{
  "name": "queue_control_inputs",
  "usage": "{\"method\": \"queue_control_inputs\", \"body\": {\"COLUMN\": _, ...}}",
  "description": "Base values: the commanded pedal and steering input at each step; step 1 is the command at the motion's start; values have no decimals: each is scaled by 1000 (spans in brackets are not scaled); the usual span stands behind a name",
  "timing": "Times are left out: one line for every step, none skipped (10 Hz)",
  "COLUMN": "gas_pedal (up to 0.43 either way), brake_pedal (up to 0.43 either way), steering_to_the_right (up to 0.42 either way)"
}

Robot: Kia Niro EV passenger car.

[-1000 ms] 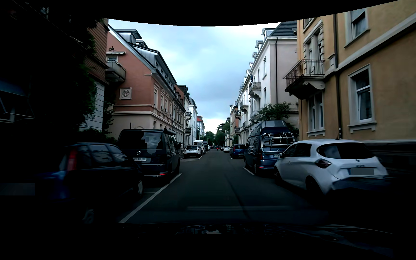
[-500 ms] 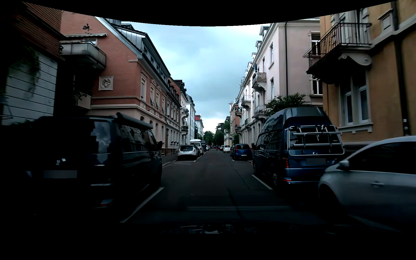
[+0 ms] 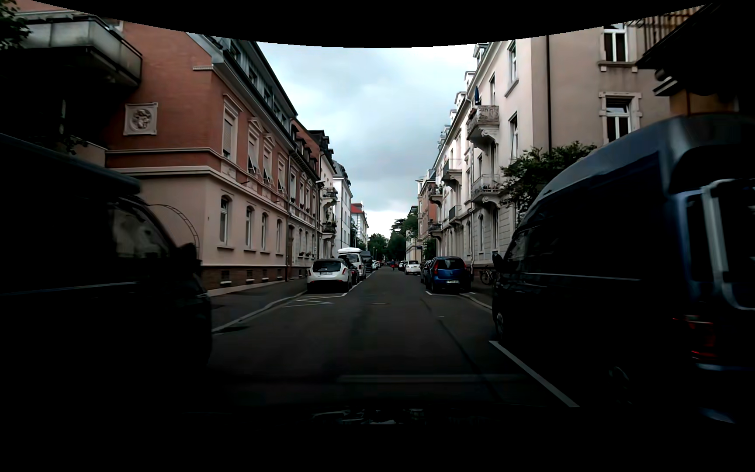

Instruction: Follow the waypoints while adhering to traffic rules and regulations

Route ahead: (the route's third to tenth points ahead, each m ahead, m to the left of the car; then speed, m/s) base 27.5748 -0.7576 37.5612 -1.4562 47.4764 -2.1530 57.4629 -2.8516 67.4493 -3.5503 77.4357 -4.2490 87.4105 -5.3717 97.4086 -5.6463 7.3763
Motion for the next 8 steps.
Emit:
{"method": "queue_control_inputs", "body": {"gas_pedal": 59, "brake_pedal": 0, "steering_to_the_right": 2}}
{"method": "queue_control_inputs", "body": {"gas_pedal": 59, "brake_pedal": 0, "steering_to_the_right": 2}}
{"method": "queue_control_inputs", "body": {"gas_pedal": 59, "brake_pedal": 0, "steering_to_the_right": 2}}
{"method": "queue_control_inputs", "body": {"gas_pedal": 59, "brake_pedal": 0, "steering_to_the_right": 2}}
{"method": "queue_control_inputs", "body": {"gas_pedal": 59, "brake_pedal": 0, "steering_to_the_right": 2}}
{"method": "queue_control_inputs", "body": {"gas_pedal": 59, "brake_pedal": 0, "steering_to_the_right": 2}}
{"method": "queue_control_inputs", "body": {"gas_pedal": 59, "brake_pedal": 0, "steering_to_the_right": 1}}
{"method": "queue_control_inputs", "body": {"gas_pedal": 59, "brake_pedal": 0, "steering_to_the_right": 1}}
